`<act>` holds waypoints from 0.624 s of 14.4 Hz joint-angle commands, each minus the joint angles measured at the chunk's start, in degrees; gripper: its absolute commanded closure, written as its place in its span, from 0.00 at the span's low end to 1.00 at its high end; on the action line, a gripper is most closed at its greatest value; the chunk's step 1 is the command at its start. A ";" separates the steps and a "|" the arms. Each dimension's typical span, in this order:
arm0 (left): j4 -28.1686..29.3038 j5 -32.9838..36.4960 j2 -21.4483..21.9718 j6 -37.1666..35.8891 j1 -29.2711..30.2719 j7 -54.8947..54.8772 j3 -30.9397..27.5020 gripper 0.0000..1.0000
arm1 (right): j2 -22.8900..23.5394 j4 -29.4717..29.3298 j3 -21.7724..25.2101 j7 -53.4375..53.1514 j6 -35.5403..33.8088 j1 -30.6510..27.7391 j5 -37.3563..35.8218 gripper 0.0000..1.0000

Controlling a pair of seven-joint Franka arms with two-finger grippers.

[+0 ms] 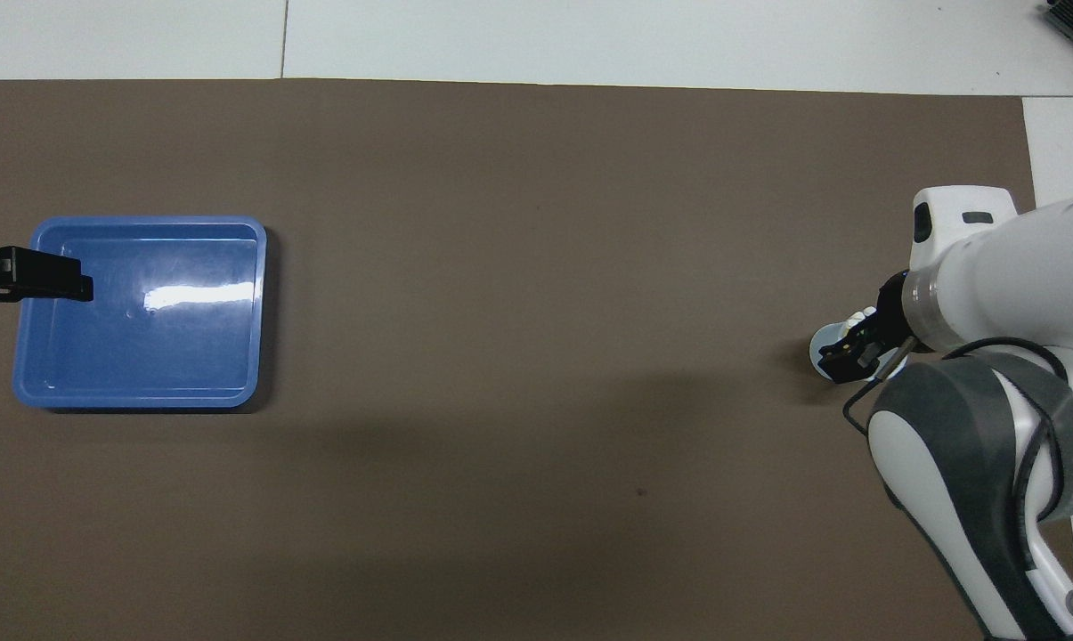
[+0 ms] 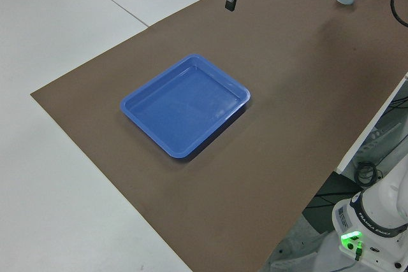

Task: Transfer and insert pens with both arms
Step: 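Insert the yellow pen into the clear cup with the right gripper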

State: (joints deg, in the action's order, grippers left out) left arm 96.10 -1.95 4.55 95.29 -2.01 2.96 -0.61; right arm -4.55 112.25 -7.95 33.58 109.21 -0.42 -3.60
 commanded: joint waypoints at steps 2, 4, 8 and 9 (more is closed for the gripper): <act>-3.02 6.15 -2.35 -0.55 -2.64 -0.15 -2.11 0.00 | 2.25 -7.63 -0.22 -7.62 -8.10 -0.98 1.05 0.00; -3.02 6.52 -2.36 -0.46 -2.47 -0.50 -2.11 0.00 | 4.45 -13.44 -0.22 -12.99 -14.79 -0.72 0.88 0.00; -2.33 5.56 -1.92 0.15 -1.94 -0.59 -2.11 0.00 | 9.99 -25.93 0.13 -16.62 -23.25 -0.29 0.18 0.00; -2.23 5.56 -1.92 0.42 -2.03 -0.59 -2.11 0.00 | 10.00 -25.60 0.21 -18.36 -22.47 -0.11 0.26 0.00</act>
State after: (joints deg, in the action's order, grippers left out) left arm 94.43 3.18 2.92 95.32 -3.28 2.96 -1.88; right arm 1.96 91.54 -7.64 17.70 88.70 -0.49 -3.58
